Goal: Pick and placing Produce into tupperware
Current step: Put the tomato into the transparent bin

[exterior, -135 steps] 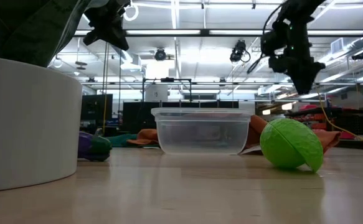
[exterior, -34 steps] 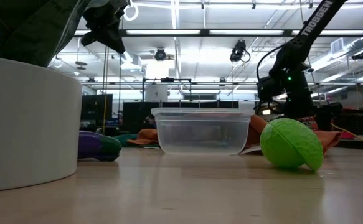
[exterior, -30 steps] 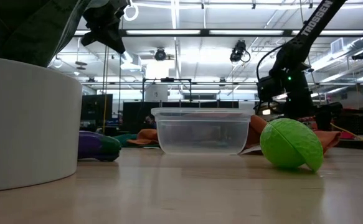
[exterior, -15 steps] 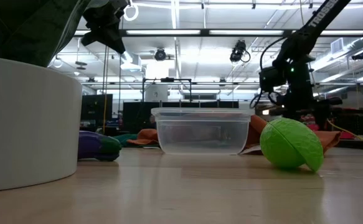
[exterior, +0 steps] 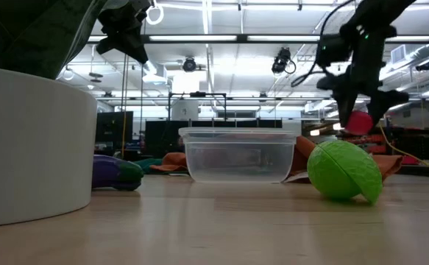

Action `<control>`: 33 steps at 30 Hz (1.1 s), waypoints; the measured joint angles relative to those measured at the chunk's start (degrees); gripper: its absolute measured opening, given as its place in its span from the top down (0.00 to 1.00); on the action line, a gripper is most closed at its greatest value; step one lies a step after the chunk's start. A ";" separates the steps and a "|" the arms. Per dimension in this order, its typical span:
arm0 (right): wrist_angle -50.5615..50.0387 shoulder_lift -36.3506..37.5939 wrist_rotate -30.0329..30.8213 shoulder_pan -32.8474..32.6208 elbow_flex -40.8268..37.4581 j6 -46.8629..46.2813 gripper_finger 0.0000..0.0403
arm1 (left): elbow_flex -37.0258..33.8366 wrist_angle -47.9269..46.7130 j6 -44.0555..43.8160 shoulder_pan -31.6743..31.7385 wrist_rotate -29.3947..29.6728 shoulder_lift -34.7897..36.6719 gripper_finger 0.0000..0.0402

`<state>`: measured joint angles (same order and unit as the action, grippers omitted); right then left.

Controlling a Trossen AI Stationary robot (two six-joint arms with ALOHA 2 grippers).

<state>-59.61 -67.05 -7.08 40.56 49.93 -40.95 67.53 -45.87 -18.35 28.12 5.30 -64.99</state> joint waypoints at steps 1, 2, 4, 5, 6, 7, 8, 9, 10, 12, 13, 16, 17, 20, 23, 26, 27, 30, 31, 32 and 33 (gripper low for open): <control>-0.59 0.76 -0.95 -1.70 0.00 -0.35 0.47 | 0.00 0.02 0.04 -0.02 0.00 0.00 0.90; -1.17 1.32 -1.81 -3.47 0.00 -0.91 0.47 | 0.00 0.02 0.09 -0.01 0.00 0.00 0.90; -1.44 1.99 -3.17 -7.12 0.00 -2.06 0.47 | 0.00 0.02 0.15 -0.02 0.00 0.00 0.90; -1.42 2.02 -3.86 -8.93 0.04 -2.81 0.47 | 0.00 0.02 0.15 -0.02 0.00 0.00 0.91; -1.47 1.86 -4.18 -10.82 0.14 -3.46 0.47 | 0.00 0.00 0.13 -0.02 0.00 0.00 0.91; -1.59 1.41 -4.26 -12.62 0.49 -3.96 0.47 | 0.00 0.02 0.13 0.00 0.00 0.00 0.91; -1.51 0.83 -4.27 -14.38 1.04 -4.31 0.47 | 0.00 0.02 0.13 -0.02 0.00 0.00 0.91; -1.45 0.08 -4.27 -16.07 1.88 -4.43 0.47 | 0.00 0.02 0.13 -0.02 0.00 0.00 0.91; -1.45 -0.77 -4.30 -17.51 2.91 -4.48 0.47 | 0.00 0.01 0.13 0.00 0.00 0.00 0.91; -1.49 -3.03 -4.30 -19.99 5.43 -4.48 0.47 | 0.00 0.01 0.13 -0.01 0.00 0.00 0.91; -1.43 -4.32 -4.27 -21.03 7.03 -4.43 0.47 | 0.00 0.00 0.07 -0.02 0.00 0.00 0.91; -1.40 -8.73 -4.27 -23.26 12.73 -2.34 0.47 | 0.00 -0.04 -0.35 -0.02 0.00 0.00 0.90; -1.43 -10.37 -4.25 -23.82 14.94 -0.99 0.47 | 0.00 -0.04 -0.41 0.00 0.00 0.00 0.89; -1.57 -15.23 -4.23 -25.13 21.82 2.79 0.47 | 0.00 -0.13 0.13 -0.03 0.00 0.03 0.89; -2.71 -19.59 -4.15 -25.75 28.40 6.77 0.47 | 0.00 -1.06 1.56 -0.13 0.00 0.70 0.90; -5.32 -23.63 -3.55 -25.89 34.08 10.16 0.47 | 0.00 -2.77 2.84 -0.11 0.00 2.14 0.91; -5.84 -24.78 -3.51 -25.89 35.58 11.17 0.47 | 0.00 -3.17 2.99 -0.11 0.02 2.68 0.91; -6.82 -28.05 -3.20 -26.44 39.34 13.95 0.47 | 0.00 -4.14 3.15 0.18 0.16 5.16 0.91; -7.31 -29.15 -3.18 -26.71 40.48 14.93 0.47 | 0.00 -4.20 3.16 0.39 0.18 6.03 0.91; -7.44 -30.16 -3.15 -27.15 41.57 15.81 0.47 | 0.00 -4.30 3.15 0.60 0.22 6.89 0.90; -7.45 -31.17 -3.16 -27.51 42.67 16.81 0.47 | 0.00 -4.33 3.15 0.81 0.24 7.69 0.90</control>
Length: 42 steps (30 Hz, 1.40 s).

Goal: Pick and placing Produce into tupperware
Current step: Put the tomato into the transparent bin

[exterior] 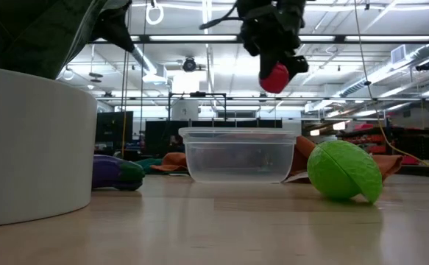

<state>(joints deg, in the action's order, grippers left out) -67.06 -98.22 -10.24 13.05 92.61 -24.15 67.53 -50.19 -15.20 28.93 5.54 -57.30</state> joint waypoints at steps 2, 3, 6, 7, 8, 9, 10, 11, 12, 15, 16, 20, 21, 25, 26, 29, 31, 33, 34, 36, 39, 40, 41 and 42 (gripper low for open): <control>-0.45 -1.89 0.00 -0.82 2.20 1.99 0.47 | 0.00 -0.18 -0.13 0.38 0.23 1.57 0.90; -0.75 -2.80 0.08 -1.21 3.17 3.08 0.47 | 0.00 -0.51 -0.20 0.60 0.33 2.17 0.90; -0.81 -5.11 1.10 -2.31 5.43 6.19 0.47 | 0.00 -1.92 -0.22 1.24 0.42 3.59 0.91; -0.80 -5.80 1.29 -2.58 6.08 7.21 0.47 | 0.00 -2.81 -0.22 1.42 0.42 3.87 0.91; -0.94 -6.54 1.53 -2.83 6.71 8.05 0.47 | 0.00 -3.57 -0.22 1.56 0.42 4.11 0.91; -0.88 -7.15 1.64 -2.99 7.21 8.89 0.47 | 0.00 -4.25 -0.22 1.64 0.43 4.24 0.91; -0.73 -7.68 1.64 -3.25 7.51 9.75 0.47 | 0.00 -4.98 -0.19 1.78 0.44 4.28 0.92; -0.69 -8.14 1.77 -3.49 7.58 10.74 0.47 | 0.00 -5.78 -0.17 1.81 0.44 4.28 0.92; -0.84 -8.60 1.89 -3.70 7.57 11.77 0.47 | 0.00 -6.44 -0.17 1.81 0.54 4.25 0.92; -1.09 -9.98 3.98 -4.82 7.45 16.02 0.47 | 0.00 -7.32 -0.11 1.81 0.83 4.20 0.92; -1.11 -10.32 4.80 -5.26 7.45 17.87 0.47 | 0.00 -7.32 -0.11 1.81 0.87 4.18 0.91; -0.67 -10.98 9.45 -7.20 7.34 24.36 0.47 | 0.00 -7.39 -0.09 1.81 0.87 4.16 0.90; 0.02 -11.11 10.88 -7.71 7.34 25.63 0.47 | 0.00 -7.42 -0.09 1.81 0.88 4.16 0.90; 0.78 -11.07 14.70 -9.11 7.34 27.86 0.47 | 0.00 -7.48 -0.04 1.81 0.90 4.16 0.91; 1.02 -11.03 14.71 -9.33 7.34 27.87 0.47 | 0.00 -7.48 -0.04 1.81 0.90 4.12 0.91; 0.93 -11.03 14.84 -10.11 7.34 27.85 0.47 | 0.00 -7.48 -0.05 1.81 0.90 4.11 0.92; 1.23 -11.01 14.91 -10.56 7.34 27.85 0.47 | 0.00 -7.48 -0.04 1.81 0.90 4.11 0.92; 2.10 -11.37 14.91 -11.08 7.34 27.50 0.47 | 0.00 -7.48 -0.04 1.81 0.90 4.11 0.91; 2.29 -11.54 14.87 -11.22 7.34 27.39 0.47 | 0.00 -7.48 -0.04 1.81 0.90 4.11 0.91; 2.40 -12.44 14.84 -11.57 7.34 27.35 0.47 | 0.00 -7.48 -0.04 1.81 0.92 4.11 0.90; 2.57 -13.74 14.82 -11.80 7.25 27.37 0.47 | 0.00 -7.48 -0.04 1.81 0.91 4.09 0.89; 3.09 -14.00 14.80 -11.80 7.25 27.37 0.47 | 0.00 -7.48 -0.04 1.81 0.93 4.09 0.89; 3.03 -14.33 14.82 -11.77 7.25 27.36 0.47 | 0.00 -7.48 -0.04 1.81 1.02 4.08 0.89; 2.82 -14.76 14.81 -11.77 7.27 27.39 0.47 | 0.00 -7.48 -0.04 1.79 1.15 4.07 0.89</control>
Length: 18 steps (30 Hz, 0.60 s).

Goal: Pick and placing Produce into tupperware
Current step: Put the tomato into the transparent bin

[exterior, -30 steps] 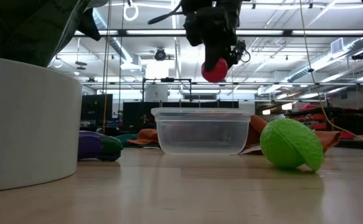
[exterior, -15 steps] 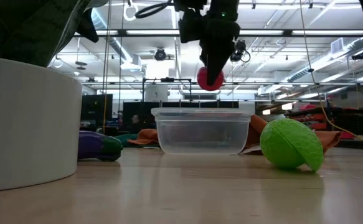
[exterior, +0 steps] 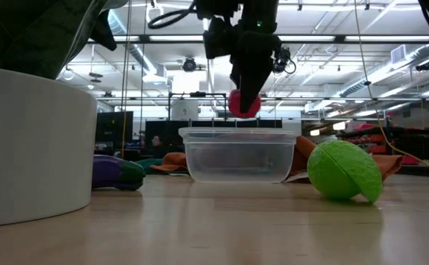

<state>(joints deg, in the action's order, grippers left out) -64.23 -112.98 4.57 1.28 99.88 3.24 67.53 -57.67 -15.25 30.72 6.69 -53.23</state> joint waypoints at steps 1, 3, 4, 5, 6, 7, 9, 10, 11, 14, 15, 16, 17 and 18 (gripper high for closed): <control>0.17 -0.25 -0.02 0.00 0.00 0.08 0.47 | 0.00 0.00 0.00 0.00 0.17 0.00 0.90; 0.37 -0.99 0.05 0.03 -0.09 0.96 0.47 | 0.00 -0.02 0.00 0.00 0.19 0.00 0.90; 0.69 -1.22 0.10 0.04 -0.22 1.23 0.47 | 0.00 -0.02 0.00 0.00 0.19 0.00 0.90; 0.59 -1.37 0.18 0.02 -0.55 1.41 0.47 | 0.00 -0.03 0.01 0.00 0.19 0.00 0.91; 0.40 -1.71 0.24 0.02 -0.80 1.56 0.47 | 0.00 -0.06 0.01 -0.02 0.19 0.00 0.91; 0.68 -1.87 0.45 0.02 -1.05 1.60 0.47 | 0.00 -0.07 0.02 -0.02 0.19 0.00 0.91; 0.73 -1.93 1.42 0.02 -2.35 1.81 0.47 | 0.00 -0.09 0.02 -0.02 0.19 0.00 0.91; 1.11 -1.93 1.71 0.02 -3.03 1.83 0.47 | 0.00 -0.09 0.04 -0.02 0.19 0.00 0.91; 1.31 -1.93 2.08 0.02 -3.59 1.84 0.47 | 0.00 -0.09 0.02 -0.02 0.19 0.00 0.91; 1.53 -1.93 2.52 0.07 -5.14 1.89 0.47 | 0.00 -0.09 0.24 -0.02 0.19 0.00 0.90; 2.06 -1.93 2.54 0.07 -5.72 1.86 0.47 | 0.00 -0.09 0.57 -0.02 0.19 0.00 0.90; 2.60 -1.93 2.52 0.07 -6.31 1.64 0.47 | 0.00 -0.09 0.85 -0.04 0.17 0.00 0.90; 3.02 -1.93 2.49 0.07 -6.82 1.30 0.47 | 0.00 -0.09 0.92 -0.02 0.19 0.00 0.89; 3.59 -1.93 2.37 0.07 -7.26 0.95 0.47 | 0.00 -0.09 0.92 -0.02 0.17 0.00 0.89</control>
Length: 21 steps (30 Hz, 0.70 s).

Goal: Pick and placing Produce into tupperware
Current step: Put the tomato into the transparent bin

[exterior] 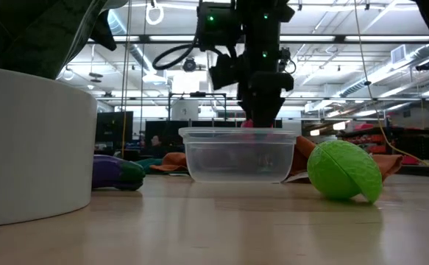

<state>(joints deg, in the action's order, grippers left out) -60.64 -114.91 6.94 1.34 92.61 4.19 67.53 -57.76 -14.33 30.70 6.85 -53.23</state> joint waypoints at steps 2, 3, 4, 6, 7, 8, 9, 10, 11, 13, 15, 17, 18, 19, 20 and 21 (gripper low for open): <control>1.51 0.00 -0.31 0.00 -0.71 -1.13 0.47 | 0.00 0.00 0.02 0.00 0.02 0.00 0.89; 2.00 0.00 -0.44 0.00 -1.04 -1.64 0.47 | 0.00 0.00 0.01 0.00 0.02 0.00 0.90; 2.40 0.00 -0.44 0.00 -1.28 -2.17 0.47 | 0.00 0.00 0.02 -0.02 0.00 0.00 0.90; 3.51 0.00 -0.65 0.00 -1.59 -2.76 0.47 | 0.00 0.00 0.02 -0.02 0.00 0.00 0.90; 4.12 0.07 -0.79 0.00 -1.90 -2.92 0.47 | 0.00 0.00 0.03 -0.02 0.00 0.00 0.90; 4.53 0.07 -0.82 0.00 -2.23 -2.91 0.47 | 0.00 0.00 0.06 -0.02 0.01 0.00 0.90; 4.96 0.07 -0.83 0.00 -2.66 -2.92 0.47 | 0.00 0.00 0.05 -0.02 0.00 0.00 0.90; 5.71 0.07 -0.85 0.00 -3.27 -2.94 0.47 | 0.00 0.01 0.06 -0.02 0.00 0.00 0.90; 6.52 0.07 -1.00 0.00 -3.86 -3.00 0.47 | 0.00 0.02 0.05 -0.02 0.00 0.00 0.89; 7.16 0.07 -1.22 0.00 -4.86 -3.34 0.47 | 0.00 0.02 0.04 -0.03 0.00 0.00 0.89; 7.98 0.07 -1.26 0.00 -5.67 -4.19 0.47 | 0.00 0.00 0.07 -0.04 0.00 0.00 0.89; 8.64 0.07 -1.27 0.00 -6.21 -4.98 0.47 | 0.00 0.02 0.07 -0.04 0.00 0.00 0.90; 9.00 0.07 -1.27 0.00 -6.33 -5.34 0.47 | 0.00 0.02 0.07 -0.04 0.00 0.00 0.90; 9.66 0.07 -1.27 0.00 -6.51 -5.61 0.47 | 0.00 0.02 0.07 -0.04 0.00 0.00 0.91; 10.47 0.09 -1.27 0.00 -6.71 -5.72 0.47 | 0.00 0.02 0.07 -0.04 0.00 0.00 0.91; 10.78 0.09 -1.27 0.00 -6.79 -5.76 0.47 | 0.00 0.03 0.07 -0.04 0.00 0.00 0.91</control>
<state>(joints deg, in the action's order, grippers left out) -49.87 -114.83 5.67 1.34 85.82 -1.56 67.53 -57.72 -14.26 30.65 6.85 -53.23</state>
